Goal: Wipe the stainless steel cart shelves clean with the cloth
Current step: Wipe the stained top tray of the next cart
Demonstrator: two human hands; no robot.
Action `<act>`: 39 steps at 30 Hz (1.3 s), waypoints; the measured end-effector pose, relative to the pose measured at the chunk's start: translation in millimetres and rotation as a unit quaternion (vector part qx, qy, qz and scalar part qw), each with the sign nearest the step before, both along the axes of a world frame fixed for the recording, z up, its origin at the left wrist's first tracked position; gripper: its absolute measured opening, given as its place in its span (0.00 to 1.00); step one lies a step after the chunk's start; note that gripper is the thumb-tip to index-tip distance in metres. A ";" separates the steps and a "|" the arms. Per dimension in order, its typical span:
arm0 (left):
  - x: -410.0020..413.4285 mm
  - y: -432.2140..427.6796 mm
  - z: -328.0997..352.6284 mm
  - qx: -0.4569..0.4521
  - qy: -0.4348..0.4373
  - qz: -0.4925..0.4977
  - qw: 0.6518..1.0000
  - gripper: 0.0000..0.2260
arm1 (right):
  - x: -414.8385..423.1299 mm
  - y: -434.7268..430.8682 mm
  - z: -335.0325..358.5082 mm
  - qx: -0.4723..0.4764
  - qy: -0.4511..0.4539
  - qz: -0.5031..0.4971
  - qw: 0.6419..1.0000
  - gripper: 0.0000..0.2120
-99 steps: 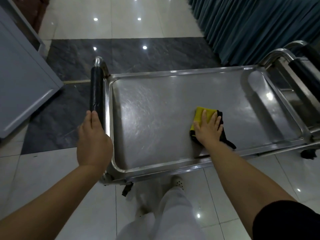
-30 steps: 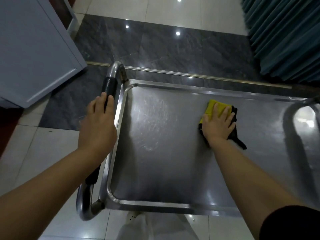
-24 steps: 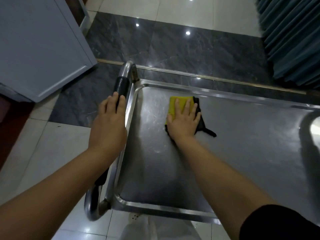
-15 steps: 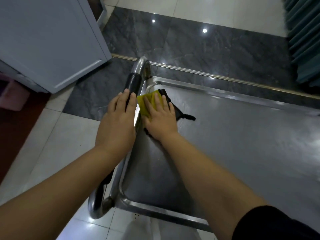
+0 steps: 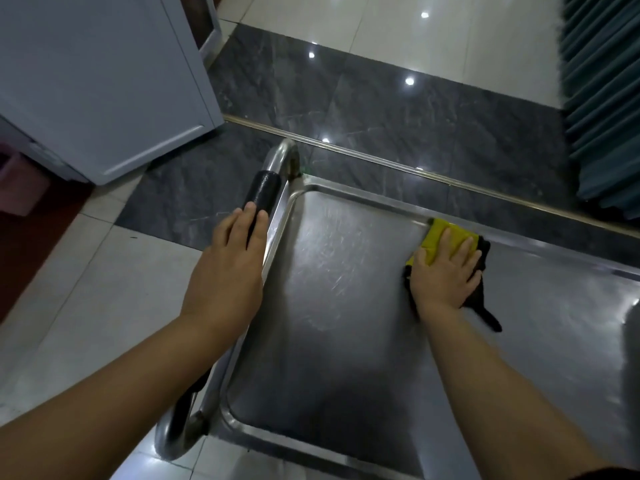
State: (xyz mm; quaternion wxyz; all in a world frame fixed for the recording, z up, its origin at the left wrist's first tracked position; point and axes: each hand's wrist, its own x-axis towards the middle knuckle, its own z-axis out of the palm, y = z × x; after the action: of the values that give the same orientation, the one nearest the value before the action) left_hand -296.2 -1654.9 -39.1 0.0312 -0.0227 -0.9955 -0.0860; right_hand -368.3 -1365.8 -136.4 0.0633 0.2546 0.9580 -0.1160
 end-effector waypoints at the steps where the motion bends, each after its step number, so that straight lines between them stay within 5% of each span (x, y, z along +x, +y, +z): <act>1: -0.6 0.0 -0.5 0.000 0.001 0.000 1.000 0.37 | -2.2 -15.4 0.1 0.000 0.000 0.004 1.000 0.29; 8: -3.3 0.7 1.3 -0.004 0.005 0.006 1.000 0.32 | -18.4 -154.4 -0.9 -0.035 0.016 0.325 0.945 0.30; 14: -4.2 -0.4 2.9 -0.018 0.006 0.014 1.000 0.32 | -41.3 -166.9 -7.8 -0.055 0.024 0.406 0.912 0.29; 18: -2.7 2.9 2.8 -0.017 0.004 0.015 1.000 0.34 | -49.9 -125.5 -14.0 -0.034 0.034 0.378 0.924 0.28; 23: -3.3 3.1 0.6 -0.011 -0.012 0.024 1.000 0.35 | -61.5 -64.4 -11.9 -0.001 0.056 0.214 0.975 0.29; 27: -4.3 0.7 0.0 -0.003 -0.020 0.018 1.000 0.34 | -90.8 -68.1 6.3 -0.060 -0.030 0.122 0.990 0.25; 34: -6.9 -3.7 1.6 -0.005 -0.046 0.014 0.999 0.33 | -120.0 -163.6 18.4 -0.084 -0.121 0.332 0.932 0.34; 39: -6.3 -3.0 3.7 -0.070 -0.066 0.007 0.995 0.34 | -136.3 -157.0 16.8 -0.009 -0.077 0.371 0.925 0.27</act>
State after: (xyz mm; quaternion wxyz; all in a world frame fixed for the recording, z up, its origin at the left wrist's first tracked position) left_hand -302.5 -1657.9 -35.3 -0.0359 -0.0125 -0.9991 -0.0171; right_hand -504.6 -1522.8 -119.6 0.1780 -0.1116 0.9750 -0.0731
